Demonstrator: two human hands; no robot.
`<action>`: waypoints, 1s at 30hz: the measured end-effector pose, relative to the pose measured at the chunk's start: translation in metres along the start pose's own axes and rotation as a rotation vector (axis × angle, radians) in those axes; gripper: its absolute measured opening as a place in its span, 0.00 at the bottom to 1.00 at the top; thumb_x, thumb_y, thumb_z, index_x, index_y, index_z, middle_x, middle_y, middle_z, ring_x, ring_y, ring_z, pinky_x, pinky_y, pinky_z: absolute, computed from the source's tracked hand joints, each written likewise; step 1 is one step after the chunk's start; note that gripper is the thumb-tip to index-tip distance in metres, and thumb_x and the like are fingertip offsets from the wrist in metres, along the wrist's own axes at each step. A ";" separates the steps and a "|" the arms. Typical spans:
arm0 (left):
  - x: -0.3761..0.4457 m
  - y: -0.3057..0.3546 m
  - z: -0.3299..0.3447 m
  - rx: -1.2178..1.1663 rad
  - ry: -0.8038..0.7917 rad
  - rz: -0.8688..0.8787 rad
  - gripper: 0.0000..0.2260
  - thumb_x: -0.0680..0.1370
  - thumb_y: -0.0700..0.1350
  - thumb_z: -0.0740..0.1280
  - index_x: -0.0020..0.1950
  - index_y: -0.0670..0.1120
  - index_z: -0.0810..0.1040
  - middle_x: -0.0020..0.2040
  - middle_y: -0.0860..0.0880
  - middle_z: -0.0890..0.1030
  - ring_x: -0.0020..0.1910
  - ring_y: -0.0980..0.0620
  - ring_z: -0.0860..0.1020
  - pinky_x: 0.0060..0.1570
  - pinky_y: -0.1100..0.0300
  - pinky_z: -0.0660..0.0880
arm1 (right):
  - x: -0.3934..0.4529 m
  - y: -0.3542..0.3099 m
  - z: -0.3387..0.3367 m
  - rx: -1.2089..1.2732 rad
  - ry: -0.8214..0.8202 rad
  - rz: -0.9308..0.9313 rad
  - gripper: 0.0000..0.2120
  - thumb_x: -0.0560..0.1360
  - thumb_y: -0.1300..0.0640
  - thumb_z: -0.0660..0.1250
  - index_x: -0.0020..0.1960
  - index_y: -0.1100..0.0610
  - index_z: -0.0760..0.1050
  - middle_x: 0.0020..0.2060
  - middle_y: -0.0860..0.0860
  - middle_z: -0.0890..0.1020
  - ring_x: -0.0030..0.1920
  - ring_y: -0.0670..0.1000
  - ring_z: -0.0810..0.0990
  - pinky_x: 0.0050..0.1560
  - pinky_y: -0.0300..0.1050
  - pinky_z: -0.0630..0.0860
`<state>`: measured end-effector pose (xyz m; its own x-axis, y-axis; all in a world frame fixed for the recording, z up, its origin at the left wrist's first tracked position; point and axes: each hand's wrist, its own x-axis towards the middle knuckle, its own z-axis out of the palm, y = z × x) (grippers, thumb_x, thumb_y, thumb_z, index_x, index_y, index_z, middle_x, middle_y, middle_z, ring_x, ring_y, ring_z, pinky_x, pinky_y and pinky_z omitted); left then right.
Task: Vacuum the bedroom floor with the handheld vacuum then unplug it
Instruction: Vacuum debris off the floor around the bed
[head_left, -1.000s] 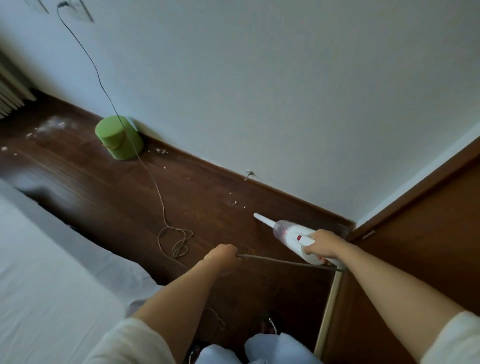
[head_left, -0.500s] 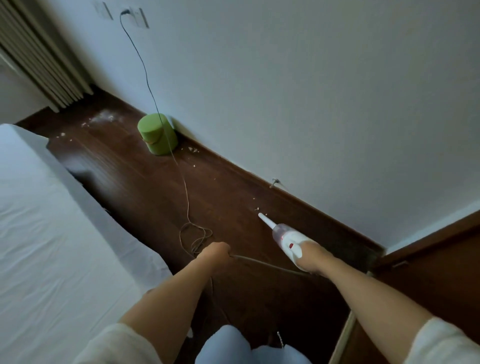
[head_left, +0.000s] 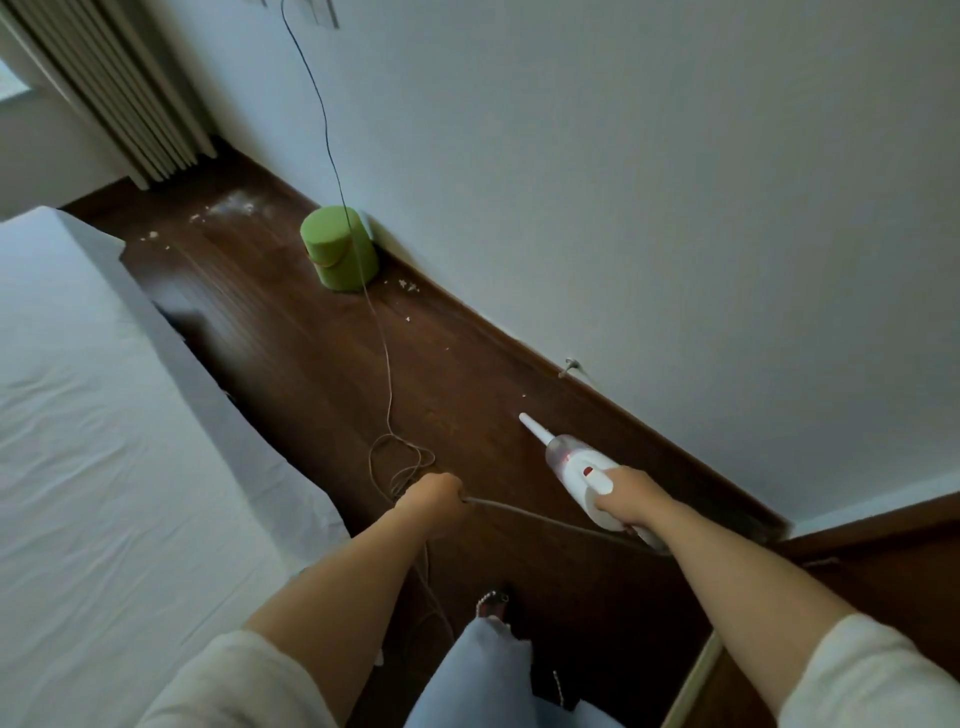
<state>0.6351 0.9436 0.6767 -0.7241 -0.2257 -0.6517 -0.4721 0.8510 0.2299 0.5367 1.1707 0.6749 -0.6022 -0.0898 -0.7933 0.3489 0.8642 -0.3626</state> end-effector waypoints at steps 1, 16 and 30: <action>0.002 0.001 -0.003 0.002 -0.007 -0.001 0.11 0.79 0.47 0.61 0.53 0.42 0.77 0.54 0.44 0.79 0.53 0.46 0.77 0.45 0.58 0.71 | 0.002 -0.001 -0.001 -0.026 0.016 0.007 0.24 0.79 0.55 0.61 0.73 0.60 0.64 0.61 0.60 0.74 0.57 0.58 0.77 0.38 0.42 0.74; 0.053 0.048 -0.051 0.020 -0.071 0.102 0.12 0.80 0.49 0.61 0.56 0.42 0.76 0.55 0.44 0.79 0.53 0.47 0.78 0.51 0.56 0.75 | 0.012 -0.016 -0.040 -0.104 0.082 -0.034 0.24 0.78 0.56 0.62 0.73 0.59 0.67 0.52 0.59 0.80 0.38 0.53 0.78 0.30 0.39 0.70; 0.050 0.023 -0.039 -0.066 -0.044 -0.036 0.12 0.79 0.47 0.61 0.58 0.44 0.77 0.56 0.45 0.79 0.54 0.48 0.77 0.51 0.59 0.74 | 0.029 -0.045 -0.061 -0.203 -0.046 -0.144 0.19 0.77 0.57 0.63 0.66 0.63 0.73 0.34 0.53 0.77 0.27 0.49 0.74 0.27 0.37 0.69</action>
<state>0.5687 0.9341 0.6775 -0.6840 -0.2335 -0.6911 -0.5307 0.8093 0.2519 0.4595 1.1597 0.6983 -0.6001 -0.2375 -0.7639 0.1075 0.9223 -0.3712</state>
